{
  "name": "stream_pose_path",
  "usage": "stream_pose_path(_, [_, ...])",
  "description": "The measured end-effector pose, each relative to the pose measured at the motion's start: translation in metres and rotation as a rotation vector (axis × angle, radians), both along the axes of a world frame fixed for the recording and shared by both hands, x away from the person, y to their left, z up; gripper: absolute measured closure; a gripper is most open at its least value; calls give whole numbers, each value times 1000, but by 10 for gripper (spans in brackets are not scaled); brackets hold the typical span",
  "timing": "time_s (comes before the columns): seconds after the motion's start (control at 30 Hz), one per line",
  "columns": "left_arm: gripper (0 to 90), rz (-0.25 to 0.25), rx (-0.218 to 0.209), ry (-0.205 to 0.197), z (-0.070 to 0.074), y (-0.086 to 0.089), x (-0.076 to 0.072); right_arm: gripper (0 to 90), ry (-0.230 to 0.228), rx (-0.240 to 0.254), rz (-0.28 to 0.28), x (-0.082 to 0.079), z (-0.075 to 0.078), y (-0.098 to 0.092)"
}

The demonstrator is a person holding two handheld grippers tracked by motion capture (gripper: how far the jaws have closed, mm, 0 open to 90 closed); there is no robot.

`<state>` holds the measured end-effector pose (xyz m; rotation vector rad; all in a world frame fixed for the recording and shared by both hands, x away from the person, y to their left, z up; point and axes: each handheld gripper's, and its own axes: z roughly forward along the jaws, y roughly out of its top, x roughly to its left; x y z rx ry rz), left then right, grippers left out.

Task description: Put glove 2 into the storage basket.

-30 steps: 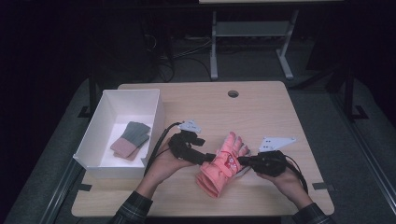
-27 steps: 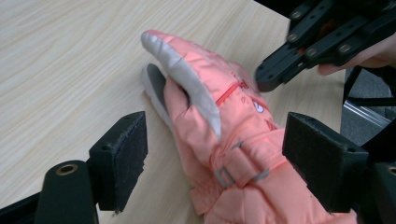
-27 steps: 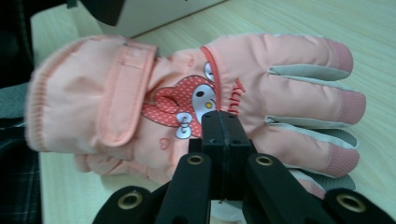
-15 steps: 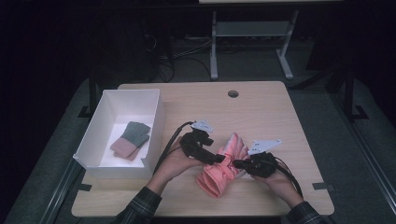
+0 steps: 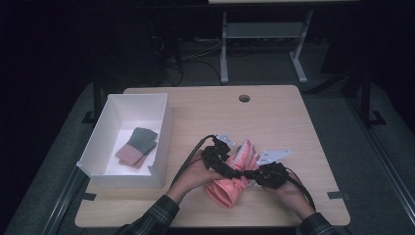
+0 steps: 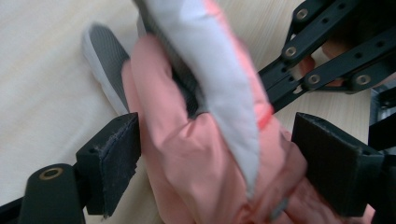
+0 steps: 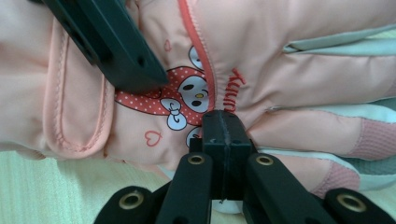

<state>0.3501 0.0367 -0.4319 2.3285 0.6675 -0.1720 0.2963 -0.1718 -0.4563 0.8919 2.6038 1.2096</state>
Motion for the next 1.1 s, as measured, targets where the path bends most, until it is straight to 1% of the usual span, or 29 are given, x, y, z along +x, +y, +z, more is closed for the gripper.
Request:
stream_pose_path(0.03, [149, 0, 0, 0, 0, 0, 0, 900, 4, 4, -2, 0, -1, 0])
stream_pose_path(0.07, [145, -2, 9, 18, -5, 0, 2, 900, 6, 5, -3, -1, -1, -1])
stream_pose_path(0.13, [133, 4, 7, 42, -10, 2, 3, 900, 7, 5, -4, -1, -2, -1])
stream_pose_path(0.17, [130, 7, 3, 55, -13, 2, 4, 900, 0, 1, 1, -1, -2, -1])
stream_pose_path(0.2, [130, 4, 0, 75, -16, 3, 6, 900, -1, -1, 0, -1, -3, -1])
stream_pose_path(0.27, [129, -1, 0, 93, -18, 3, 8, 900, 2, 2, -3, -2, -3, -1])
stream_pose_path(0.4, [129, -6, 7, 115, -21, 0, 8, 900, -1, 5, 2, -2, -5, -1])
stream_pose_path(0.5, [129, -8, 5, 141, -25, -1, 9, 900, 4, 8, 6, -1, -5, -2])
stream_pose_path(0.6, [132, -14, 5, 137, -25, -2, 8, 900, 8, 8, 3, -2, -6, -2])
stream_pose_path(0.63, [137, -15, 0, 143, -25, -3, 7, 900, 8, 10, 4, -2, -6, -2])
stream_pose_path(0.77, [195, -24, -18, 168, -25, -2, 8, 900, 4, 12, 9, -1, -7, -2])
stream_pose_path(0.87, [251, -36, -24, 192, -26, -1, 10, 900, 11, 14, 3, -1, -7, -2])
stream_pose_path(0.97, [351, -39, -15, 210, -25, 0, 11, 900, 12, 17, 2, -1, -7, -2])
stream_pose_path(1.03, [433, -40, -20, 226, -26, 2, 13, 900, 11, 18, 3, -1, -7, -2])
stream_pose_path(1.1, [501, -43, -24, 230, -26, 4, 13, 900, 14, 21, 5, -1, -6, -2])
